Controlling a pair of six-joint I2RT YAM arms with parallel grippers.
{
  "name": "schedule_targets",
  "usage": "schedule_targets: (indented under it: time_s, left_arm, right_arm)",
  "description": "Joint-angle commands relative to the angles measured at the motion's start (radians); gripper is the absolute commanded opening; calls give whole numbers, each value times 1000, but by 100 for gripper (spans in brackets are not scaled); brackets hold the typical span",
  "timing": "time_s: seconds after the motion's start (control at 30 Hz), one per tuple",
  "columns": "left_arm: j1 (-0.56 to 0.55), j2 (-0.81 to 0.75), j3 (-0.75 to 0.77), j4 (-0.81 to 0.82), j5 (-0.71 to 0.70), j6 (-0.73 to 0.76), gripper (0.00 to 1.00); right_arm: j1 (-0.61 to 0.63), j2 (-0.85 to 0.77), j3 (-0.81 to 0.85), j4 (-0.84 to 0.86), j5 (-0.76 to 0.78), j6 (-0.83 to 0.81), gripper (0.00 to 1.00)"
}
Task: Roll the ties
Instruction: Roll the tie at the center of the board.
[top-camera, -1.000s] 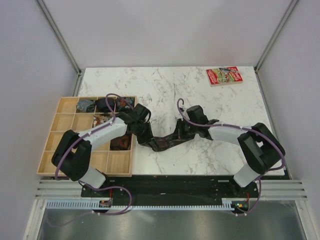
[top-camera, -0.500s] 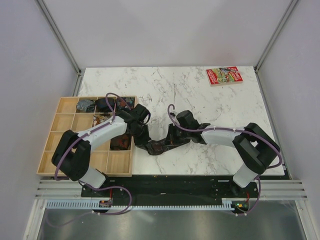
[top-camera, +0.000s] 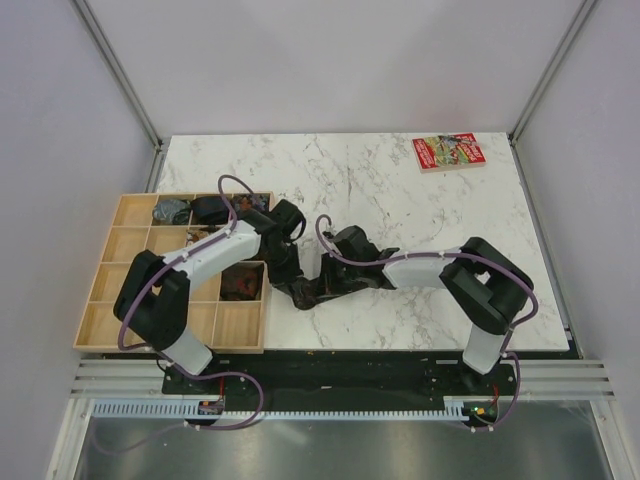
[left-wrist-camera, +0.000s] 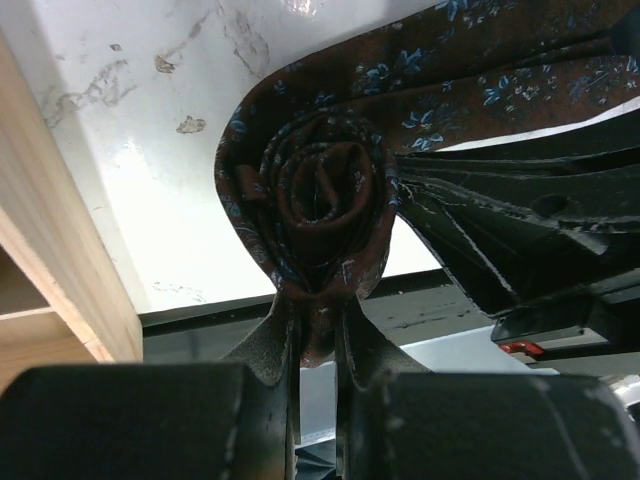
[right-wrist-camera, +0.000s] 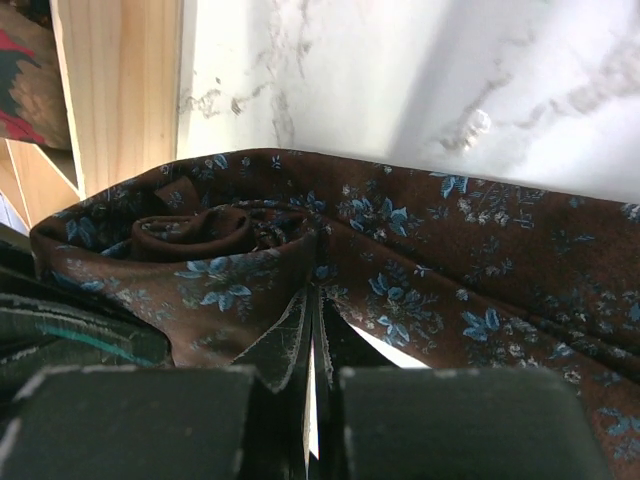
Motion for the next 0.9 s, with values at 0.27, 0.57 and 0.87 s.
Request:
schedule_targets:
  time_s: [0.27, 0.57, 0.87]
  left_arm:
    - [-12, 161, 212, -102, -45, 106, 5]
    - [-28, 326, 336, -161, -71, 141, 6]
    - [-31, 458, 451, -282, -227, 184, 5]
  right_arm:
    - [44, 110, 91, 161, -65, 70, 2]
    - [45, 114, 91, 158, -65, 66, 1]
    - [45, 32, 77, -16, 3, -7, 6]
